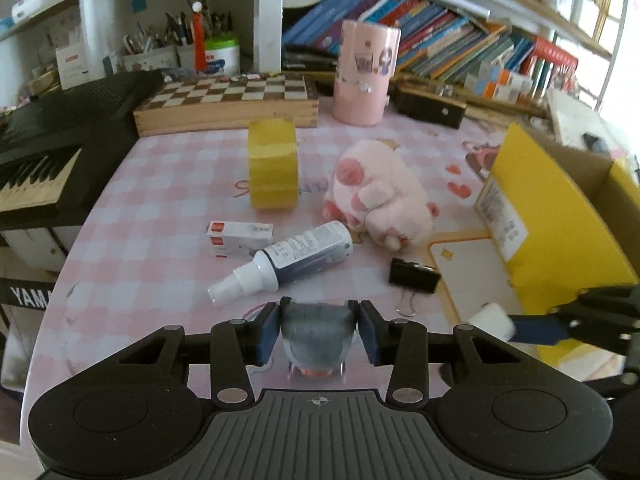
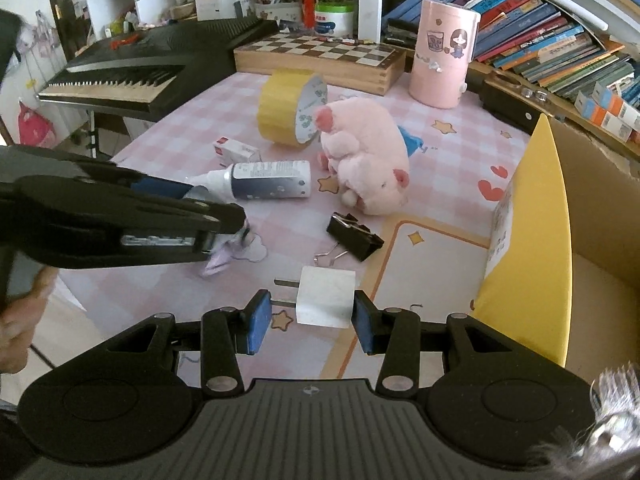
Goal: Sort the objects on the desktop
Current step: 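Grasp the grey pulse oximeter with the left tool while the right tool holds the plug, then carry the oximeter in the left tool and plug in the right tool over the yellow box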
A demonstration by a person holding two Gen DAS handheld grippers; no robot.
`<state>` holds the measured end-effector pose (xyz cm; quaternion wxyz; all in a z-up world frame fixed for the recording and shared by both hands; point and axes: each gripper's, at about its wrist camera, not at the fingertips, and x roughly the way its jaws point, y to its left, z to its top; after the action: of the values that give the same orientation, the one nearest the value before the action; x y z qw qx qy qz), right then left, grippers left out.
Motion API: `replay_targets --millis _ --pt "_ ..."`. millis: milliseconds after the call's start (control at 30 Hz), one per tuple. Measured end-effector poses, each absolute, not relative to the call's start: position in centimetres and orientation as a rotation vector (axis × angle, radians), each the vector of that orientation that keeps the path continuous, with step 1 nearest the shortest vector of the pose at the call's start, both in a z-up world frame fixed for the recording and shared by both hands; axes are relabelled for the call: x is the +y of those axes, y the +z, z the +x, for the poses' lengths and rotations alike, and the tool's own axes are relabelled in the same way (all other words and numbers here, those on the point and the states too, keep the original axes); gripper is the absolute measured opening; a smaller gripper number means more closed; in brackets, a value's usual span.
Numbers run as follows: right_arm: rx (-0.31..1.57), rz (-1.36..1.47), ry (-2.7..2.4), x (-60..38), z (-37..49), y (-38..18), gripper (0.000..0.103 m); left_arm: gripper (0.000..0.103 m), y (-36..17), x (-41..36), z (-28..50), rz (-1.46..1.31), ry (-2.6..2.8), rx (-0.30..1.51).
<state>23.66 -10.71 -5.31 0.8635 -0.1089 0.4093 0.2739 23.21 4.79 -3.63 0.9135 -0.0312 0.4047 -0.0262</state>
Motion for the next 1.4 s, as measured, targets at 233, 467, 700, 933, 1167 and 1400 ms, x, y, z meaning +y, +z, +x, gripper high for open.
replay_targets --millis 233,467,700,933,1167,1400 --pt "0.836 -0.19 0.563 -10.5 22.1 -4.2 0.041 0.041 -2.1 5.8 20.9 -0.105 -0.063 0.794" --pt "0.81 -0.13 0.526 -10.9 20.1 -2.8 0.041 0.041 -0.3 6.4 18.5 -0.129 -0.098 0.732" --pt "0.794 -0.088 0.482 -11.2 17.9 -2.0 0.041 0.041 1.1 7.1 16.2 -0.133 -0.114 0.676" --pt "0.762 -0.091 0.459 -10.9 15.6 -1.2 0.041 0.041 2.0 7.8 14.6 -0.139 -0.116 0.623" --pt "0.742 -0.074 0.425 -11.4 13.4 -0.3 0.041 0.041 2.6 8.0 12.6 -0.132 -0.158 0.601" --pt "0.745 -0.028 0.37 -12.3 11.1 0.0 0.041 0.041 2.7 7.9 10.8 -0.118 -0.203 0.603"
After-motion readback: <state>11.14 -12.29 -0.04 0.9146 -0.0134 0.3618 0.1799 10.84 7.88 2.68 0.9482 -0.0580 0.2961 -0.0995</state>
